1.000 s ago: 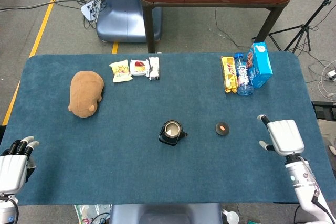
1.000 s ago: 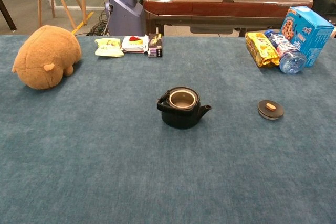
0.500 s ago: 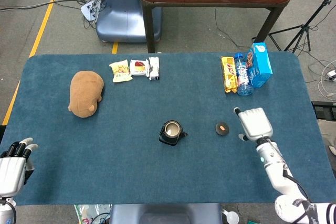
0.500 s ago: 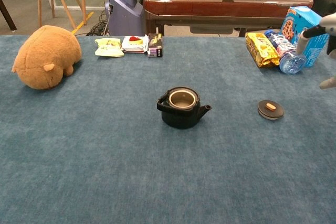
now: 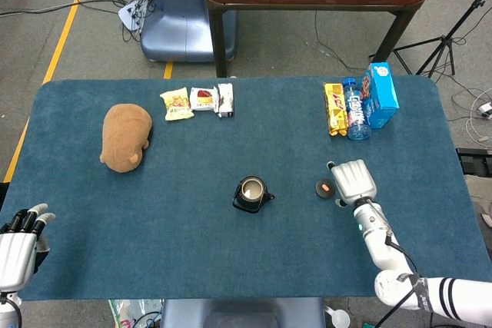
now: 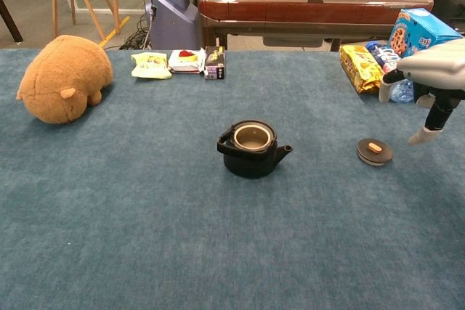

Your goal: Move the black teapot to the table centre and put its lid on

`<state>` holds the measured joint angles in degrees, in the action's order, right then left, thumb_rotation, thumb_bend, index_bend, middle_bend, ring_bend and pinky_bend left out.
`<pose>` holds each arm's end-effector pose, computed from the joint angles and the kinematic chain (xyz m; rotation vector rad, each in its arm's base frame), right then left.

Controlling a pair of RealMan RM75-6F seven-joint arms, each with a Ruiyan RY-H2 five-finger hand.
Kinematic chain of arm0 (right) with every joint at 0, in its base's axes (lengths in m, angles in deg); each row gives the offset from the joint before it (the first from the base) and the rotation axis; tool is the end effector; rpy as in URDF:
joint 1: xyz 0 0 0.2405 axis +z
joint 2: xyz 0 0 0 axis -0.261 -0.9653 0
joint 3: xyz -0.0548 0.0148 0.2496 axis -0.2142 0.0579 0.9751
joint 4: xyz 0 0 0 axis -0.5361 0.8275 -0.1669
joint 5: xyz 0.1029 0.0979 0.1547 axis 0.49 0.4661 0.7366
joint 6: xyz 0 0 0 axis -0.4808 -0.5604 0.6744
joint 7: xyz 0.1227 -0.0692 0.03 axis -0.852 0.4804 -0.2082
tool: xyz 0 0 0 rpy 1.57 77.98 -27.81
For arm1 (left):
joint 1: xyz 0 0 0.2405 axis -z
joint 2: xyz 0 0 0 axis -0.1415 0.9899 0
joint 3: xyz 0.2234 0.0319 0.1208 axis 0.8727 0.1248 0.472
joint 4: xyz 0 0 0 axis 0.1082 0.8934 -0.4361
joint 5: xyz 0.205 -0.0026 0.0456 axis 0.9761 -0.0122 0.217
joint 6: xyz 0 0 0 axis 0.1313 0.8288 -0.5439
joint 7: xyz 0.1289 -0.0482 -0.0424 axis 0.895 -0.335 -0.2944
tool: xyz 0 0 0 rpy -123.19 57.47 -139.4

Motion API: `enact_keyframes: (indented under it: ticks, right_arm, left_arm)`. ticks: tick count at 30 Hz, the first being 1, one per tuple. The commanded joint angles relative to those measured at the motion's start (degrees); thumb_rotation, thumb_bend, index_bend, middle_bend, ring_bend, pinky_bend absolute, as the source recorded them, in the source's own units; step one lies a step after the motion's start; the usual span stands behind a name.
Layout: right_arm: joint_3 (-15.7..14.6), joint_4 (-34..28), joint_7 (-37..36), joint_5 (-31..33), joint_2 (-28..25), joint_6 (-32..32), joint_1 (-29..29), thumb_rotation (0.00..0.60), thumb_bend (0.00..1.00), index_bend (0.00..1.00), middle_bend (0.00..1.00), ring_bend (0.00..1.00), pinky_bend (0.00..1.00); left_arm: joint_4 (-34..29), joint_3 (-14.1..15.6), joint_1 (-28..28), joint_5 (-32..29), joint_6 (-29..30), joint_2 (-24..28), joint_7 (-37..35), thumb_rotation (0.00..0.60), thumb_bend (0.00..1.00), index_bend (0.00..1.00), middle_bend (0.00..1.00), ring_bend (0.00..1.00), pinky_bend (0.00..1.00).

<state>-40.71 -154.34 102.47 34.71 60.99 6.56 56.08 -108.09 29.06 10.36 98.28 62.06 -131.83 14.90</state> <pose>-0.1912 -0.3209 0.0538 1.7945 -0.7397 0.3330 -0.2960 0.1562 0.1487 -1.3864 -0.5439 -0.7774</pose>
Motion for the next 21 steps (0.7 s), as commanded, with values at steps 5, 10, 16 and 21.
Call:
enact_keyframes:
  ticks: [5,10,16,21]
  right_arm:
    - [-1.9,4.5,-1.8,1.9,2.5,1.5,1.6,0.600,0.00,0.29,0.92,0.86,0.89]
    - [-2.9,8.4,-3.1,2.2,4.6,2.9,2.5,0.600,0.00,0.29,0.93,0.87,0.89]
    - [-3.7,11.3,-3.5,3.4,6.3,4.0,3.6,0.600,0.00,0.29,0.93,0.87,0.90]
    - [-4.3,13.0,-3.8,4.2,7.4,4.4,4.4,0.600,0.00,0.29,0.94,0.88,0.90]
  left_arm:
    - [-0.2,-0.3,-0.2,0.1,-0.5,0.3,-0.4,0.600,0.78,0.39,0.29,0.26,0.54]
    - [-0.3,-0.4,-0.3,0.2,-1.0,0.6,-0.6,0.600,0.78,0.39,0.29,0.26,0.54]
    - [-0.4,-1.0,-0.3,-0.5,-1.8,0.7,-0.7,0.600,0.78,0.39,0.29,0.26,0.54]
    - [-0.5,-1.2,-0.3,-0.5,-2.1,0.9,-1.1,0.600,0.78,0.39,0.29,0.26,0.54]
